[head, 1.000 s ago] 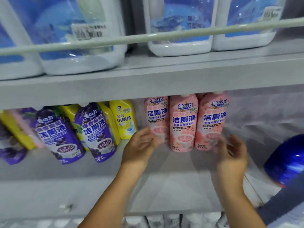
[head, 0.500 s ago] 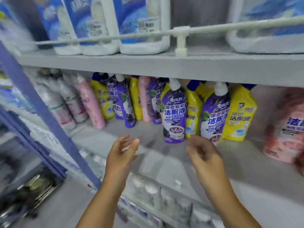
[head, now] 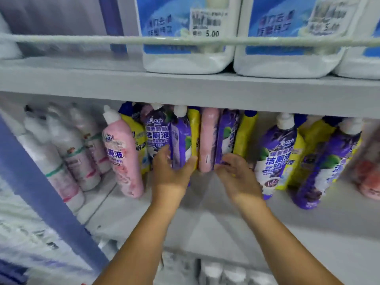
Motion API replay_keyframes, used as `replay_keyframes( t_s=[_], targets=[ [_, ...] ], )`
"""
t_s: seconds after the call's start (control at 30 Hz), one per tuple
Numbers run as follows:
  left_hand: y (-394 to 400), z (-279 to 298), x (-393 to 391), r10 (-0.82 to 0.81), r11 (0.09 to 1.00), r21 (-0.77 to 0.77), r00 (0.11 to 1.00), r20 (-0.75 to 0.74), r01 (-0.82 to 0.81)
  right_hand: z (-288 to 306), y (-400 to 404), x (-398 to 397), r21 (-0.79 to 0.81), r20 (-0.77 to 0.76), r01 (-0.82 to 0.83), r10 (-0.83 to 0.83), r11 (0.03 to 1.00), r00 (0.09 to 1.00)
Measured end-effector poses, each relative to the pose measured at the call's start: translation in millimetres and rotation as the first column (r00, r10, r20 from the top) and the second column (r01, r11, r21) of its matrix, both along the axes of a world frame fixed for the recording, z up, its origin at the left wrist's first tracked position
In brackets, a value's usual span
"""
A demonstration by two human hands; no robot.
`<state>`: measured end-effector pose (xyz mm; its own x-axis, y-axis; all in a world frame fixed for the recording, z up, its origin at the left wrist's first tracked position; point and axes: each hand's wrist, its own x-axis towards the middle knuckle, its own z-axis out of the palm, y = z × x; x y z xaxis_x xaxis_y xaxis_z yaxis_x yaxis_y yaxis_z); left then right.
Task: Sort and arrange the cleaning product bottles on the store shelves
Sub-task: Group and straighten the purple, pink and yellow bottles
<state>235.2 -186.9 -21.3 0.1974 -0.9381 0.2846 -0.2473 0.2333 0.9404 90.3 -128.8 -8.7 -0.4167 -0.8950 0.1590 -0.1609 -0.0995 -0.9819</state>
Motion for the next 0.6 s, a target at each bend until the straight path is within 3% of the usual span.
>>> replay_keyframes(
  t_s=[0.17, 0.23, 0.4, 0.53, 0.6],
  targets=[
    [-20.8, 16.2, -6.2, 0.040, 0.999, -0.002, 0.965, 0.259, -0.041, 36.1, -25.2, 3.7, -0.122, -0.129, 0.183, -0.198, 0.976, 0.972],
    [-23.1, 17.3, -4.7, 0.067, 0.997, -0.044, 0.953, 0.297, -0.057, 47.1, -38.7, 1.8, -0.191, -0.190, 0.240, -0.276, 0.952, 0.942],
    [-25.8, 6.1, 11.8, 0.019, 0.998, -0.063, 0.971, 0.237, -0.005, 61.7, -74.2, -7.9, -0.258, -0.355, 0.294, -0.374, 0.920, 0.857],
    [-17.8, 3.3, 29.5, 0.034, 0.998, -0.053, 0.987, 0.159, -0.025, 70.6, -86.2, 1.4, -0.304, -0.340, 0.310, -0.406, 0.901, 0.848],
    [-15.3, -1.1, 39.1, 0.031, 0.997, -0.069, 0.995, 0.090, -0.025, 76.8, -93.0, 16.0, -0.327, -0.414, 0.297, -0.418, 0.897, 0.809]
  ],
)
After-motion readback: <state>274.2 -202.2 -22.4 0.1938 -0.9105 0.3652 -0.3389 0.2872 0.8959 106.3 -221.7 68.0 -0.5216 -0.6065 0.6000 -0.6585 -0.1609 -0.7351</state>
